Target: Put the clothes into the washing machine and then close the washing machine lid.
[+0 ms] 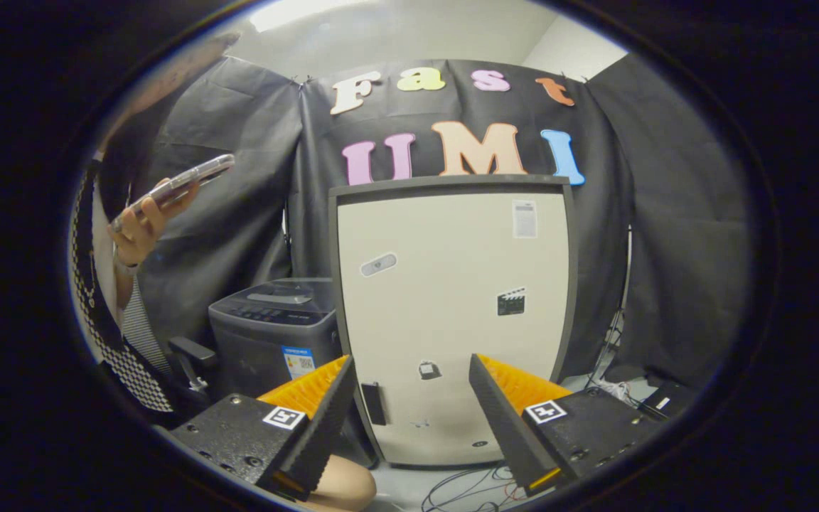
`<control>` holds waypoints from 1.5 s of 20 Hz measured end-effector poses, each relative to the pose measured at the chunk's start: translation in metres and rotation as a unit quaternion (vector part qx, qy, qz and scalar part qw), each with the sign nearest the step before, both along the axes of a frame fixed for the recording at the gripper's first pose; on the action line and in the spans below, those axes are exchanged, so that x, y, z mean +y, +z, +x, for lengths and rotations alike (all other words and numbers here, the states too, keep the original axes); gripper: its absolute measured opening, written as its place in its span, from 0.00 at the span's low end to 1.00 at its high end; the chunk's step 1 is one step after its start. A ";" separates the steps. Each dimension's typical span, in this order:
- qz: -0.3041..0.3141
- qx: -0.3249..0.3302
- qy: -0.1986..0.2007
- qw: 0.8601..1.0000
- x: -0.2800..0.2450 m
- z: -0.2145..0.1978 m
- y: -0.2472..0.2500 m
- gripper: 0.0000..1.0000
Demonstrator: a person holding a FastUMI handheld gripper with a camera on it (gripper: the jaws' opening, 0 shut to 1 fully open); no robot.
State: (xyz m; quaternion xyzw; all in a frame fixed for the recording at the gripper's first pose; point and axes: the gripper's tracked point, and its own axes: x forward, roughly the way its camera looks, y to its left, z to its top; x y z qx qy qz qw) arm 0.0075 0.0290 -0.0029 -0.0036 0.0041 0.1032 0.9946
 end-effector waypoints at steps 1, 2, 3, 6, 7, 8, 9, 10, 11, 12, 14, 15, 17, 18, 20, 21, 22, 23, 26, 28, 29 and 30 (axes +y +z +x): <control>-0.002 -0.010 -0.002 1.000 0.000 -0.002 0.004 0.96; -0.002 -0.012 -0.003 1.000 0.000 -0.002 0.004 0.96; -0.002 -0.006 -0.004 1.000 0.000 -0.001 0.000 0.96; -0.001 -0.008 -0.007 1.000 -0.001 -0.002 0.002 0.97; -0.003 -0.009 -0.007 1.000 -0.001 -0.002 0.002 0.97; -0.002 -0.007 -0.007 1.000 -0.001 -0.001 0.001 0.97; -0.001 -0.005 -0.007 1.000 -0.001 -0.002 0.001 0.97; -0.001 -0.003 -0.007 1.000 -0.001 -0.001 0.000 0.97; -0.002 -0.008 -0.008 1.000 -0.001 -0.002 0.002 0.97; -0.002 -0.008 -0.007 1.000 -0.001 -0.003 0.003 0.97; -0.002 -0.005 -0.008 1.000 -0.001 -0.001 0.001 0.97; -0.001 -0.004 -0.008 1.000 -0.001 -0.002 0.001 0.97; -0.001 -0.007 -0.009 1.000 -0.001 -0.003 0.003 0.97; -0.002 -0.007 -0.010 1.000 -0.002 -0.002 0.002 0.97; -0.001 -0.005 -0.011 1.000 -0.002 -0.002 0.002 0.96; -0.001 -0.005 -0.012 1.000 -0.002 -0.002 0.002 0.97; -0.001 -0.006 -0.011 1.000 -0.001 -0.003 0.003 0.97; -0.001 -0.007 -0.011 1.000 -0.001 -0.003 0.003 0.97; -0.002 -0.006 -0.011 1.000 -0.002 -0.003 0.002 0.97; -0.002 -0.006 -0.011 1.000 -0.002 -0.002 0.002 0.97; -0.002 -0.006 -0.011 1.000 -0.002 -0.002 0.002 0.97; -0.001 -0.006 -0.011 1.000 -0.002 -0.003 0.003 0.97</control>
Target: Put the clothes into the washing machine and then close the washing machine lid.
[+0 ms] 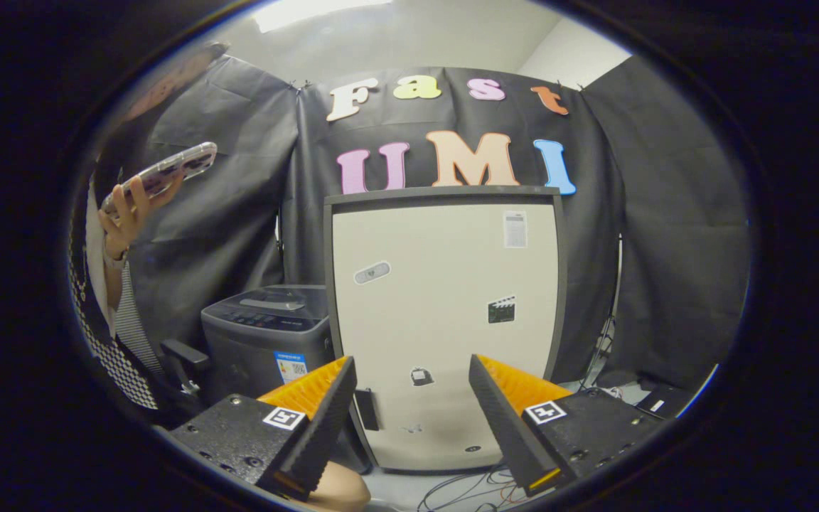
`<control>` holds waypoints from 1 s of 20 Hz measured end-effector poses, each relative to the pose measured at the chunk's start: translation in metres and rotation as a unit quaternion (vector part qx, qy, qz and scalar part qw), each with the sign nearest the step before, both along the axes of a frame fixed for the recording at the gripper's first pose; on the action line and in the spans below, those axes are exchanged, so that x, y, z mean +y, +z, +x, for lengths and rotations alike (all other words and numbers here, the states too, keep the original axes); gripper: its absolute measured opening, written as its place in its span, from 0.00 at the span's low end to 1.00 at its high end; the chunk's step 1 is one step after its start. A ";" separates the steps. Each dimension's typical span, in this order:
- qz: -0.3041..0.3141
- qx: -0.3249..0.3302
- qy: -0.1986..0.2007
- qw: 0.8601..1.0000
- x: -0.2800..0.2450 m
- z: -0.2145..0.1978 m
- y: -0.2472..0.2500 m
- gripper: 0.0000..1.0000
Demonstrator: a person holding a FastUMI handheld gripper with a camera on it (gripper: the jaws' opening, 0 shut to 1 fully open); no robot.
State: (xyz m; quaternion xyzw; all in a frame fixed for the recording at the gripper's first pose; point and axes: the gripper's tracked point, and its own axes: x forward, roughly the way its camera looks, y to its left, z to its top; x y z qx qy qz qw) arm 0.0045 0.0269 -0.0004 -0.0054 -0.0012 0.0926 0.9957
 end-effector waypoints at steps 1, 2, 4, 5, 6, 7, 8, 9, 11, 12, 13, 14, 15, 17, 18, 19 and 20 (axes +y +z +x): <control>0.000 0.000 0.000 1.000 0.000 0.000 0.000 0.97; 0.000 0.000 0.000 1.000 0.000 0.000 0.000 0.97; 0.000 0.000 0.000 1.000 0.000 0.000 0.000 0.97; 0.000 0.000 0.000 1.000 0.000 -0.001 0.000 0.97; 0.000 0.000 0.001 1.000 0.001 0.000 0.000 0.97; 0.000 0.000 0.003 1.000 0.001 0.000 0.000 0.97; 0.000 0.001 0.004 1.000 0.002 -0.001 -0.001 0.97; 0.000 0.001 0.003 1.000 0.002 -0.001 0.000 0.97; 0.000 0.001 0.004 1.000 0.002 0.000 -0.001 0.97; 0.001 0.002 0.007 1.000 0.003 -0.001 -0.001 0.97; 0.001 0.002 0.009 1.000 0.004 -0.001 -0.001 0.97; 0.001 0.001 0.010 1.000 0.004 -0.001 -0.001 0.97; 0.000 0.001 0.009 1.000 0.003 -0.001 0.000 0.97; 0.000 0.001 0.009 1.000 0.003 -0.001 0.000 0.97; 0.001 0.001 0.009 1.000 0.003 -0.001 -0.001 0.97; 0.000 0.001 0.009 1.000 0.003 -0.001 -0.001 0.97; 0.000 0.001 0.009 1.000 0.003 0.000 0.000 0.97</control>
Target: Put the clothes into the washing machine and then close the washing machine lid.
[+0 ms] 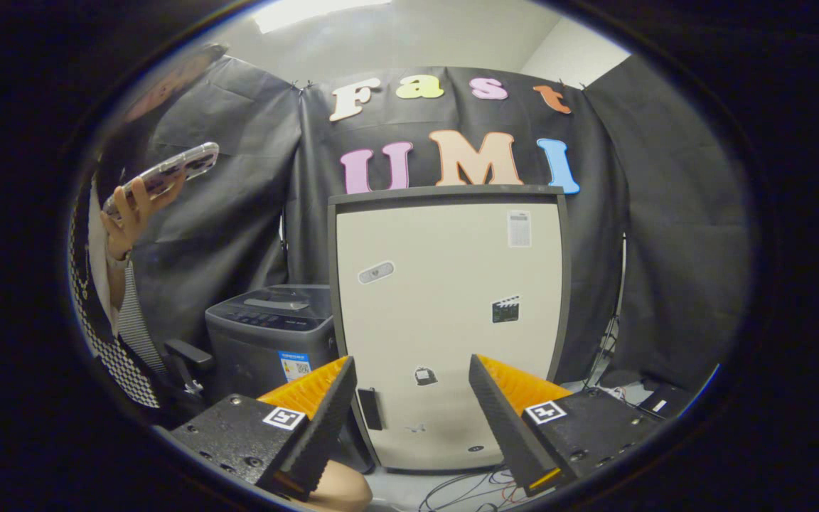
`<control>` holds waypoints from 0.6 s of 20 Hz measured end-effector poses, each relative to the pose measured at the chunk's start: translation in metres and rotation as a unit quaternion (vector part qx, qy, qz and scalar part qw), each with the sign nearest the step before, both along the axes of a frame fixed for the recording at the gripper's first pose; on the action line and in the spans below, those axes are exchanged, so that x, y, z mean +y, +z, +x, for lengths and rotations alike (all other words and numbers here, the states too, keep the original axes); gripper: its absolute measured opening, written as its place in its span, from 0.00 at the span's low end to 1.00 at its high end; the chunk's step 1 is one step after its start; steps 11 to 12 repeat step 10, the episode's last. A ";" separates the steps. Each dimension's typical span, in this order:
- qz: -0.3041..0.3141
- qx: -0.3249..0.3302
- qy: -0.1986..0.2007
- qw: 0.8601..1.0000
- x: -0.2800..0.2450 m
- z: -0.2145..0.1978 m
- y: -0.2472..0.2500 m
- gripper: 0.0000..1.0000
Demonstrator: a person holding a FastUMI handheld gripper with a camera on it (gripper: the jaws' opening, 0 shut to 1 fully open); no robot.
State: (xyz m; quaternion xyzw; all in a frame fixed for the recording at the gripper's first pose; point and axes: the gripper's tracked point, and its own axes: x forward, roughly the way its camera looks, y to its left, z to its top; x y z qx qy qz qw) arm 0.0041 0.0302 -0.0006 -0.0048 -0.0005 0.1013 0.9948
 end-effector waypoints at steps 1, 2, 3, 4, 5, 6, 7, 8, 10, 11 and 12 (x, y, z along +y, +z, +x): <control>0.000 0.000 0.000 1.000 0.000 0.000 0.000 0.97; 0.000 0.000 -0.001 1.000 -0.001 0.000 0.000 0.97; 0.000 0.000 -0.002 1.000 -0.001 0.000 -0.001 0.97; 0.000 0.000 -0.002 1.000 -0.001 0.000 -0.001 0.97; 0.000 0.000 -0.002 1.000 -0.001 0.000 0.000 0.97; 0.000 -0.001 -0.002 1.000 -0.001 0.000 0.000 0.97; 0.000 -0.001 -0.002 1.000 -0.001 -0.001 0.000 0.97; 0.000 0.000 -0.002 1.000 -0.001 0.000 -0.001 0.97; 0.000 0.000 -0.002 1.000 -0.001 -0.001 0.000 0.97; 0.000 0.000 -0.002 1.000 -0.001 -0.001 0.000 0.97; 0.000 0.000 -0.002 1.000 -0.001 -0.001 0.000 0.97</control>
